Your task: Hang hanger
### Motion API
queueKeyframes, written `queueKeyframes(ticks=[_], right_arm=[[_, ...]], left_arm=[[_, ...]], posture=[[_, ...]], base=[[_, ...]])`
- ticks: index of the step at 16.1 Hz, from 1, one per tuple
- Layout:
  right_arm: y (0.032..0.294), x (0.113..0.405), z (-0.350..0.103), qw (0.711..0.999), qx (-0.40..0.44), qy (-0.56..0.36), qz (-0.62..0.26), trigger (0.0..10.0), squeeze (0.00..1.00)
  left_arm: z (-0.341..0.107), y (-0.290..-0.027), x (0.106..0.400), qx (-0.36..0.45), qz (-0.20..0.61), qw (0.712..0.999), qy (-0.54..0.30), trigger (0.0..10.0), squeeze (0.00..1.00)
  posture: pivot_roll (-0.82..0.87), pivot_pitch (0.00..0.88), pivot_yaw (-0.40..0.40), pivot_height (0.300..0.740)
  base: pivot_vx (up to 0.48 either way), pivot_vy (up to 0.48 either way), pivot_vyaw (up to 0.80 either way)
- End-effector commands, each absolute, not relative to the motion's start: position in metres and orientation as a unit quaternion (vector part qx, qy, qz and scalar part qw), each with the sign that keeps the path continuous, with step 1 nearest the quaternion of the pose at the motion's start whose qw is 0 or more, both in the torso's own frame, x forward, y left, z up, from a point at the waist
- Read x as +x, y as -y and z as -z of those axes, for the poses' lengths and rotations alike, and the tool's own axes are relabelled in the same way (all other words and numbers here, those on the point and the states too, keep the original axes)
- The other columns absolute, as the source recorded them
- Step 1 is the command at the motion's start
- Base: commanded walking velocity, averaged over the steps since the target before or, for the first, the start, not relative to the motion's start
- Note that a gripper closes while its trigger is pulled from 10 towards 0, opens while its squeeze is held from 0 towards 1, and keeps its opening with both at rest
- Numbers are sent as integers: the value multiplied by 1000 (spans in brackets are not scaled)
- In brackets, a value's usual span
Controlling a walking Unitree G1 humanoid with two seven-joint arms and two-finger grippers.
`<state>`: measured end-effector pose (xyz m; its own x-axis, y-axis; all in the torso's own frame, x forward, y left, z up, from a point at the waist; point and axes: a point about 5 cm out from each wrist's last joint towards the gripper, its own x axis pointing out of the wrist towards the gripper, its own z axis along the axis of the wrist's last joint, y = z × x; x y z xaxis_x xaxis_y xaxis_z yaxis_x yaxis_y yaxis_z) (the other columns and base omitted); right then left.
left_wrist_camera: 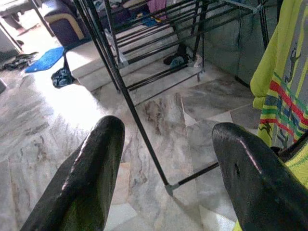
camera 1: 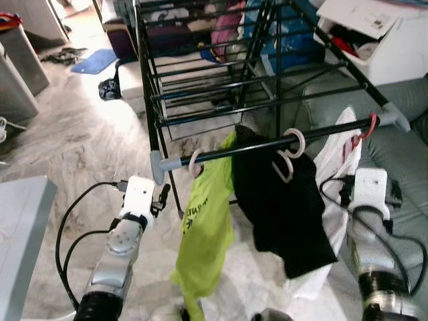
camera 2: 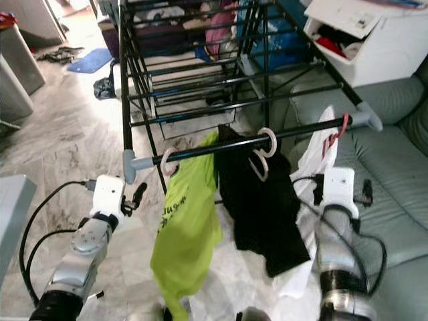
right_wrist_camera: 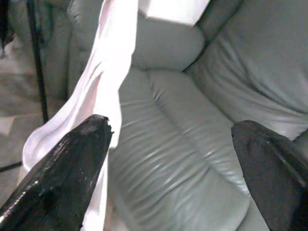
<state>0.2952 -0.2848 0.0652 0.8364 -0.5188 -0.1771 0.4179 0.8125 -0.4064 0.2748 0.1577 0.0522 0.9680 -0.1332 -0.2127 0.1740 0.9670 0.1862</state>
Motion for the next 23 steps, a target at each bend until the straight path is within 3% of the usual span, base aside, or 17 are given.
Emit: queueKeyframes(ticks=[1, 7, 8, 16, 17, 18, 23], right_arm=[[285, 293, -53, 941, -165, -176, 236, 0, 0], [289, 324, -76, 948, -152, -169, 224, 0, 0], [286, 326, -80, 952, -149, -147, 224, 10000, 0], [297, 324, -71, 945, -122, -214, 213, 10000, 0], [299, 326, -75, 948, -114, -214, 206, 2078, 0], [302, 329, -79, 949, -112, -213, 203, 0, 0], [296, 336, -85, 953, -97, -223, 182, 0, 0]], left_arm=[[-57, -157, 276, 110, 85, 986, -94, 10000, 0], [-59, -160, 277, 112, 79, 986, -91, 10000, 0], [-59, -161, 277, 112, 78, 986, -91, 10000, 0], [-60, -158, 282, 115, 85, 985, -96, 10000, 0], [-59, -158, 281, 115, 85, 985, -98, 10000, 0], [-58, -158, 279, 116, 86, 984, -101, 10000, 0], [-56, -158, 278, 120, 89, 983, -109, 10000, 0]], posture=[[2, 0, 58, 740], [24, 0, 47, 740], [23, 0, 48, 740], [25, 0, 55, 740], [29, 0, 55, 740], [35, 0, 57, 740], [37, 0, 59, 740]], base=[[0, 0, 0], [0, 0, 0], [0, 0, 0], [0, 0, 0], [0, 0, 0], [0, 0, 0], [0, 0, 0]])
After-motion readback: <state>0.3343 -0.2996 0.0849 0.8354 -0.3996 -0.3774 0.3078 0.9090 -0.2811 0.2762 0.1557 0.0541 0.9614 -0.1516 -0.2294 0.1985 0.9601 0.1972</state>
